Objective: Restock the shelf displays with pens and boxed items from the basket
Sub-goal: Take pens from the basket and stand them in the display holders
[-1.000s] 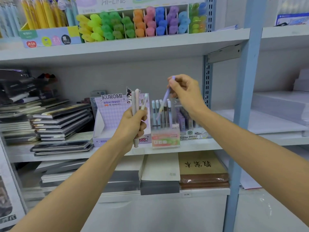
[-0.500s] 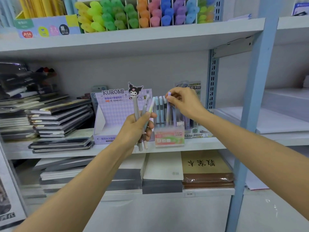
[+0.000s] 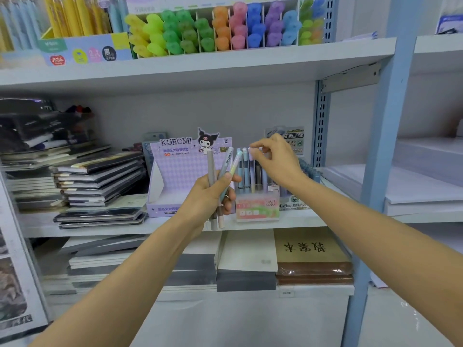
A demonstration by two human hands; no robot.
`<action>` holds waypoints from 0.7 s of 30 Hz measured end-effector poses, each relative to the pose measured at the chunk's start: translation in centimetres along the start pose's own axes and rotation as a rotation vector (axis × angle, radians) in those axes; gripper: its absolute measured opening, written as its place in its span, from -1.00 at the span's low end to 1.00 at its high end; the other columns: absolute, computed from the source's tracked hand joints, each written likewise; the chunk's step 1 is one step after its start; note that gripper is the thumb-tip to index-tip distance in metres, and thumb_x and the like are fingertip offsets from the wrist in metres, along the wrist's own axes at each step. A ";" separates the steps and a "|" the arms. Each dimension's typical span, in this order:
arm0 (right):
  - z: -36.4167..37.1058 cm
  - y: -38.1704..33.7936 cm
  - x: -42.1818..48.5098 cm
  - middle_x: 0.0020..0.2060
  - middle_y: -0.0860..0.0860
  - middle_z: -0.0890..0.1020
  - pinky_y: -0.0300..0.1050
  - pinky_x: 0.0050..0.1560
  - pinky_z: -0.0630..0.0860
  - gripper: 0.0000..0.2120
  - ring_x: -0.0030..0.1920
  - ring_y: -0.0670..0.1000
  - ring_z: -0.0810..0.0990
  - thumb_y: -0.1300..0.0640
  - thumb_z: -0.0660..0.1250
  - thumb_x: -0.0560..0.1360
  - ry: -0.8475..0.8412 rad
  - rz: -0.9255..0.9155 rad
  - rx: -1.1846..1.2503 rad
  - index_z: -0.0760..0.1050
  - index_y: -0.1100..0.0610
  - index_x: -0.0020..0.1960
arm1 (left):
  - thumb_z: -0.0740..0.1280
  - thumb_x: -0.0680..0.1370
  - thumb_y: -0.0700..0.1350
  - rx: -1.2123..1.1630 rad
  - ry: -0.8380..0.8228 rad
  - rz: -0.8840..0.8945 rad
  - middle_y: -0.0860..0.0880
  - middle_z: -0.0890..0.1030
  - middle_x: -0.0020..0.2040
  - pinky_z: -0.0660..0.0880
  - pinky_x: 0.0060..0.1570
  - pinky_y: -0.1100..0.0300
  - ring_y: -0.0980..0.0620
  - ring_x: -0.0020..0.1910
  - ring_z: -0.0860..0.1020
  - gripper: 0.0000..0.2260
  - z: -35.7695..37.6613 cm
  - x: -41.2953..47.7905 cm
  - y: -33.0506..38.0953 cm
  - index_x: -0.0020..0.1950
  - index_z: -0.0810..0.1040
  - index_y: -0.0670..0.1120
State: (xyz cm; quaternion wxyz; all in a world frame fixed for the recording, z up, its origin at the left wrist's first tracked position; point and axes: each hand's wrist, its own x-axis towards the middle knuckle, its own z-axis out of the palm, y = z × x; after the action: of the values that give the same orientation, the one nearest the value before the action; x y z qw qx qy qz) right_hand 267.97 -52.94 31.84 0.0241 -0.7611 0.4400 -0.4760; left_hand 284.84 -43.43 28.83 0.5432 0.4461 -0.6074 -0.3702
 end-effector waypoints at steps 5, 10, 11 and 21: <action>-1.8 -2.7 -1.2 -0.30 -0.15 0.62 -0.31 -0.31 0.45 -0.84 -0.32 -0.19 0.54 0.03 0.33 0.56 -0.273 0.006 0.581 0.60 0.09 0.05 | 0.19 0.65 0.02 -0.002 -0.032 0.001 0.03 0.56 -0.39 0.46 -0.45 0.33 0.12 -0.48 0.49 -0.73 0.6 -0.4 0.4 0.08 0.61 -0.10; -3.3 -3.4 -1.5 -0.32 0.07 0.66 -0.30 -0.29 0.57 -0.90 -0.35 -0.08 0.60 0.21 0.38 0.53 -0.259 -0.028 0.714 0.64 0.23 -0.05 | 0.20 0.65 0.03 -0.012 -0.019 -0.007 0.00 0.63 -0.32 0.55 -0.39 0.26 0.10 -0.42 0.55 -0.73 0.5 -0.6 0.9 0.09 0.60 -0.10; -3.7 -3.3 -1.4 -0.31 0.11 0.66 -0.29 -0.28 0.59 -0.89 -0.36 -0.06 0.61 0.24 0.38 0.52 -0.201 0.002 0.766 0.63 0.27 -0.02 | 0.21 0.64 0.03 -0.034 0.010 -0.025 0.00 0.64 -0.32 0.53 -0.44 0.27 0.10 -0.44 0.55 -0.74 0.2 -0.6 1.0 0.09 0.59 -0.11; -5.1 -1.3 -3.1 -0.13 0.17 0.70 -0.22 -0.14 0.63 -0.79 -0.13 0.11 0.69 0.29 0.41 0.45 -0.471 0.190 0.807 0.61 0.27 0.09 | 0.44 0.50 -0.09 -0.387 0.299 -0.010 0.06 0.57 -0.35 0.18 -0.66 0.36 0.18 -0.58 0.27 -0.85 -1.8 -1.2 2.3 -0.06 0.63 -0.17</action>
State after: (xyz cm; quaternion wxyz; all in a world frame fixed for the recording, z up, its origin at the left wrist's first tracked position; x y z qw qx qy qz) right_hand 264.49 -48.06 33.00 0.4606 -0.7344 0.2702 -0.4189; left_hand 286.30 -41.53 30.84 0.7004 0.3867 -0.4359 -0.4122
